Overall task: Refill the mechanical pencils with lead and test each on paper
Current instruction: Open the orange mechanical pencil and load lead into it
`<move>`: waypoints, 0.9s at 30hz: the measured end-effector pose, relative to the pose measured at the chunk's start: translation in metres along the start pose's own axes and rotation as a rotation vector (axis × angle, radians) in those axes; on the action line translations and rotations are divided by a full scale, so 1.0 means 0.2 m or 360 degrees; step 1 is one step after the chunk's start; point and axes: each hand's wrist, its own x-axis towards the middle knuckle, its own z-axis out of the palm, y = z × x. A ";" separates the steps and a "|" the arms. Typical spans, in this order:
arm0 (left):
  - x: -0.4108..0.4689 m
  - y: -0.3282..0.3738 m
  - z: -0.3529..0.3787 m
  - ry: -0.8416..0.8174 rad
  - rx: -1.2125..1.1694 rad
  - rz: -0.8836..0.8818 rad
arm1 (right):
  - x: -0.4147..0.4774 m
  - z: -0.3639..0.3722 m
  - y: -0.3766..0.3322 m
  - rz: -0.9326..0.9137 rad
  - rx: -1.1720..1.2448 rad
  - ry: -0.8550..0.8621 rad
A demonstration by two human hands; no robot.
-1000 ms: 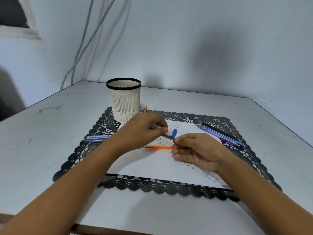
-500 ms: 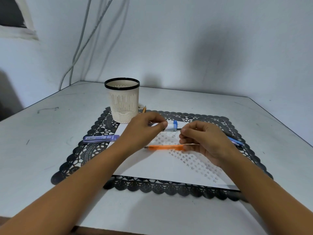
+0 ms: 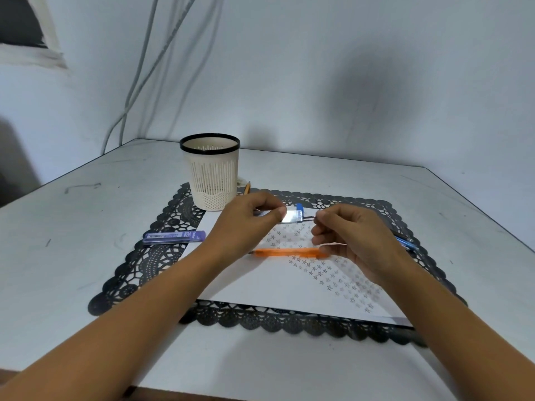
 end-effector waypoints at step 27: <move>0.00 0.00 0.01 0.0053 -0.0149 -0.0114 | 0.02 -0.02 0.01 0.0011 -0.0060 0.0060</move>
